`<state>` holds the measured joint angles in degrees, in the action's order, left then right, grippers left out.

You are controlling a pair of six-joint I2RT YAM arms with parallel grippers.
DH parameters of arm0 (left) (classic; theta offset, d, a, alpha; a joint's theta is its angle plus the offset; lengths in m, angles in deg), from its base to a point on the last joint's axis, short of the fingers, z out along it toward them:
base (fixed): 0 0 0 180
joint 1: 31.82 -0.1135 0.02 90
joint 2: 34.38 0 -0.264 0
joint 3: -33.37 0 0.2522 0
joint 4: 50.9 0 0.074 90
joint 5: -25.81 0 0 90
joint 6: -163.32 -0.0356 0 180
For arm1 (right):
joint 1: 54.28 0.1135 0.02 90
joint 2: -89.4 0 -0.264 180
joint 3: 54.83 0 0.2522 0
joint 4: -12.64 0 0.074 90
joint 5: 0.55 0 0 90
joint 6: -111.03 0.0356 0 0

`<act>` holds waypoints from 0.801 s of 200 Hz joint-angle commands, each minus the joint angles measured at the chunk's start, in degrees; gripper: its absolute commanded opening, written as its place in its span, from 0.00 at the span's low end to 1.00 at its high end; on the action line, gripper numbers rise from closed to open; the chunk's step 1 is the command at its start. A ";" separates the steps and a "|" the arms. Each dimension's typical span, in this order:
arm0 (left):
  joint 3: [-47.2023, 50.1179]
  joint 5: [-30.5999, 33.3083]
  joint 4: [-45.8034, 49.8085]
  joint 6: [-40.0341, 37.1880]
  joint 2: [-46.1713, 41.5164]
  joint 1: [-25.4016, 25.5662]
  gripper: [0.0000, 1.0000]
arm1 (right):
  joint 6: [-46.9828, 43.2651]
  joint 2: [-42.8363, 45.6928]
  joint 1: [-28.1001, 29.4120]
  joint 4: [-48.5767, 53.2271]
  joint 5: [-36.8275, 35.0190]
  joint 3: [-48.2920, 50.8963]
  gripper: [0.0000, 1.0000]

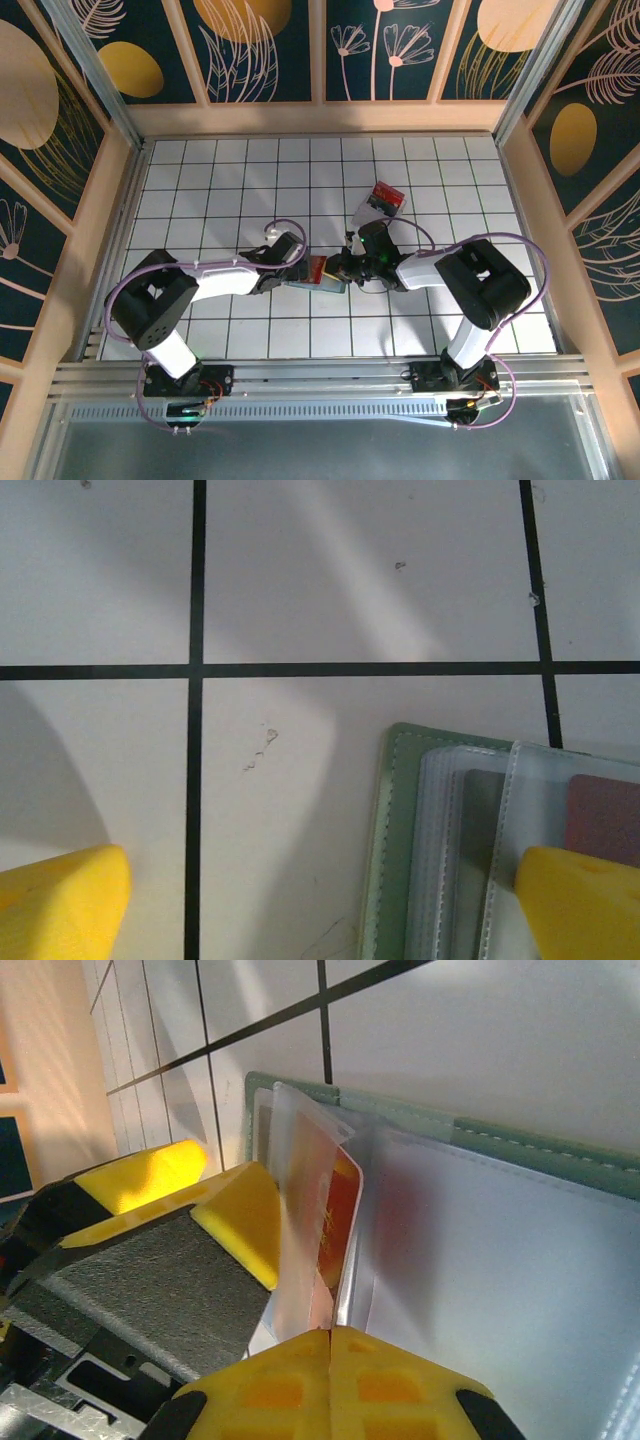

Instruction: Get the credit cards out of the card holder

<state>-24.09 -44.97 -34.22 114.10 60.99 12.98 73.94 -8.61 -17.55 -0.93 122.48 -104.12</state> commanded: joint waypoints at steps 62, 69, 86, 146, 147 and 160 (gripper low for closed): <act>3.89 -4.04 1.26 1.84 2.18 1.08 0.99 | 6.22 -3.54 -0.10 -17.64 0.45 1.60 0.15; 3.97 -4.03 1.27 1.89 2.18 1.04 0.99 | 6.47 -4.00 -0.01 -18.19 0.36 1.41 0.15; 3.96 -4.15 1.21 1.94 2.21 1.14 0.99 | 6.44 -4.84 0.18 -18.18 -0.02 0.86 0.16; 4.05 -2.74 1.72 3.18 0.99 1.21 0.99 | 2.33 -1.72 0.14 -8.79 -4.09 0.05 0.00; 4.06 -2.68 1.73 3.17 0.93 1.24 0.99 | 2.27 -1.60 0.16 -8.40 -4.19 0.03 0.00; 3.90 -1.47 2.30 3.43 0.24 1.26 0.99 | -0.20 0.14 0.02 -3.09 -6.10 -0.68 0.00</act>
<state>-22.21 -44.29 -37.61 116.31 60.80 13.33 78.51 -12.64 -17.53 -11.25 120.71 -102.72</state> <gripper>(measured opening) 0.988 0.051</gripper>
